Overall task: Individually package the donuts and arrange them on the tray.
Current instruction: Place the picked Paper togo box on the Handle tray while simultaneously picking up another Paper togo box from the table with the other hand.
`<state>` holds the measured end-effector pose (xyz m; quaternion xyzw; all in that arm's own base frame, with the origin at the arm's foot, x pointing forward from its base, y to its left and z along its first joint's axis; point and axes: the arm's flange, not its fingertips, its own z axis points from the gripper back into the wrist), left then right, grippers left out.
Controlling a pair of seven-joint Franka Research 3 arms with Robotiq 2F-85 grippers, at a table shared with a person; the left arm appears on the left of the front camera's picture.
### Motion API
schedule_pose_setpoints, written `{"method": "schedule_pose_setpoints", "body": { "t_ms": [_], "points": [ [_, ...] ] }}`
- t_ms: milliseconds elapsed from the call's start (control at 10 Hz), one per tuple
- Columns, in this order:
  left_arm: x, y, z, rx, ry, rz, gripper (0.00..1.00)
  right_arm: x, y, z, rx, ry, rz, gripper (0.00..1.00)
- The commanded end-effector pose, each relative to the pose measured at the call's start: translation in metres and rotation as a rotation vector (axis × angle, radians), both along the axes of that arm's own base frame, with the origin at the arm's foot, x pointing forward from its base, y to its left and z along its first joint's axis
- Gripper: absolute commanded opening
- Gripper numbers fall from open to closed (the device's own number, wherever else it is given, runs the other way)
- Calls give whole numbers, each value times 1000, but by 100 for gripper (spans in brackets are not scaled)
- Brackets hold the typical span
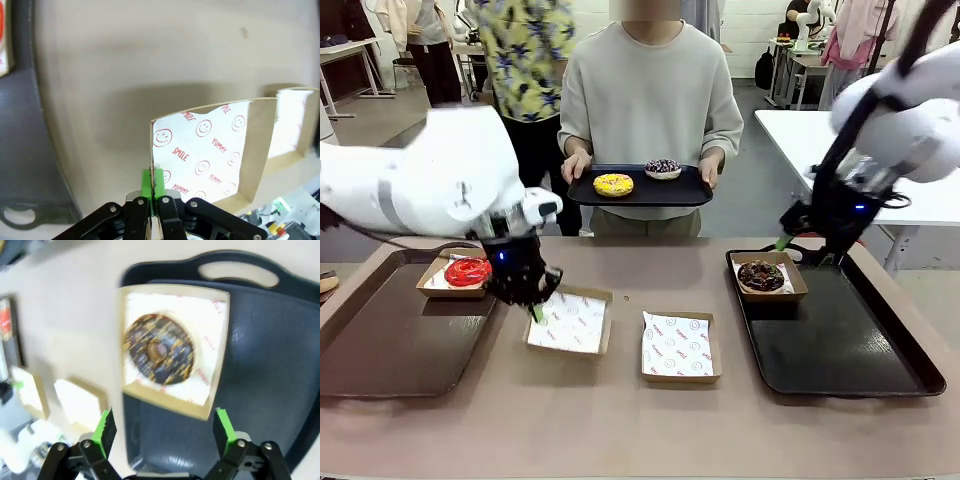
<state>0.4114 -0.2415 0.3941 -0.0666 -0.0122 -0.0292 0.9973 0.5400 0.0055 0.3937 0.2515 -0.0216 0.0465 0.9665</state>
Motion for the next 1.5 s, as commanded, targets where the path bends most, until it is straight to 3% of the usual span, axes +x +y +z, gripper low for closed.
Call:
{"method": "schedule_pose_setpoints", "body": {
  "t_ms": [0, 300, 700, 1000, 1400],
  "points": [
    [-2, 3, 54, -14, -26, -32, 0, -54, -68, 3, 260, -37, 46, 100],
    [14, -5, 111, 47, -79, 23, 0, -108, -148, -4, 469, -118, 1, 100],
    [57, -14, 121, 81, -31, 60, 0, -165, -228, -14, 702, -229, -157, 100],
    [81, -17, 112, 101, -9, 49, 0, -175, -260, -27, 851, -261, -204, 100],
    [114, -19, 106, 118, -47, 2, 0, -171, -261, -39, 873, -227, -170, 100]
  ]
}}
